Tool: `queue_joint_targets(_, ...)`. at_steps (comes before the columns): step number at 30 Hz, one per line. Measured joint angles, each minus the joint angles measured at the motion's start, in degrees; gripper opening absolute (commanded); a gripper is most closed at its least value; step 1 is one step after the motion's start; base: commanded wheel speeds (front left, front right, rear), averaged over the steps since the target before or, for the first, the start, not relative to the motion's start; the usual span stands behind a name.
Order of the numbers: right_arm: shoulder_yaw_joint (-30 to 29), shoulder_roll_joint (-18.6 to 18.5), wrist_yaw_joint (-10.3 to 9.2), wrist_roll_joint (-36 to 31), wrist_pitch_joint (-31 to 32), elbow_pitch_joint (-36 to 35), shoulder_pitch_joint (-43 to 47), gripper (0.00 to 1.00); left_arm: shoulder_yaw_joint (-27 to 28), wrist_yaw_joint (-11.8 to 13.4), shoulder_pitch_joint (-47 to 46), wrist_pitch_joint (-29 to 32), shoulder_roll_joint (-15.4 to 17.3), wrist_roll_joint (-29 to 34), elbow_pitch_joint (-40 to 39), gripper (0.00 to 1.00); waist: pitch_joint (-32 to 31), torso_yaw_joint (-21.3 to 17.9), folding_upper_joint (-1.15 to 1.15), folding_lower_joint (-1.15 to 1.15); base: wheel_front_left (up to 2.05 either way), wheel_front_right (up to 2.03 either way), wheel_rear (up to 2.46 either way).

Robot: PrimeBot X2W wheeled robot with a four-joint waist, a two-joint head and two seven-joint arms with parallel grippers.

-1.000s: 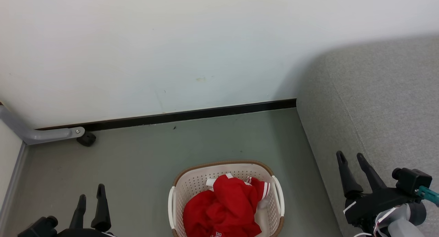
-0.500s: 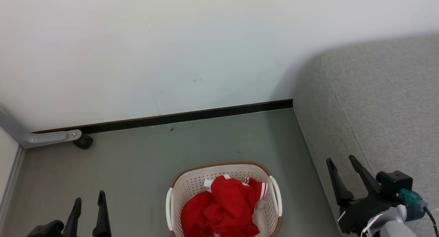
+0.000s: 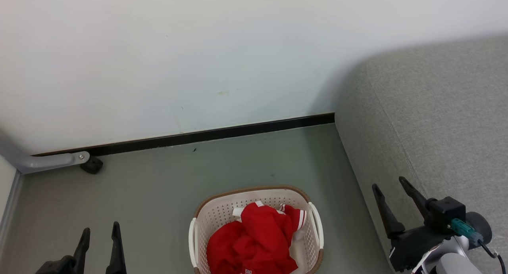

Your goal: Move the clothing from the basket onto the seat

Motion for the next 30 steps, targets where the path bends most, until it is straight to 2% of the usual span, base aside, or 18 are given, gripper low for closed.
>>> queue_joint_targets(8, -0.25, 0.07, 0.0, -0.24, 0.0, 0.21, 0.01, 1.0, 0.55, -0.24, 0.54, 0.0, -1.38, 0.78, -0.35, 1.0, 0.14, -0.28, 0.0, 0.0, 0.0, 0.0, 0.0)
queue_joint_targets(16, 0.11, 0.8, 0.07, -0.83, 0.0, -0.37, 0.0, 1.0, 1.45, -1.72, 0.65, 0.0, -1.57, 0.58, 0.04, 1.0, 0.98, -1.12, 0.0, 0.0, 0.0, 0.0, 0.0)
queue_joint_targets(24, -0.58, 1.1, 0.05, -1.91, 0.0, -2.43, -1.27, 1.0, 1.7, -2.77, -0.81, 0.0, -0.45, -0.56, 1.11, 1.0, 4.38, -2.86, 0.0, 0.0, 0.0, 0.0, 0.0)
queue_joint_targets(30, -1.08, 1.6, -0.45, -2.35, -0.01, -4.53, -2.05, 1.0, -1.0, -3.21, -2.92, -0.01, -1.07, -0.6, 0.3, 1.0, 7.61, -4.36, 0.0, 0.0, 0.0, 0.0, 0.0)
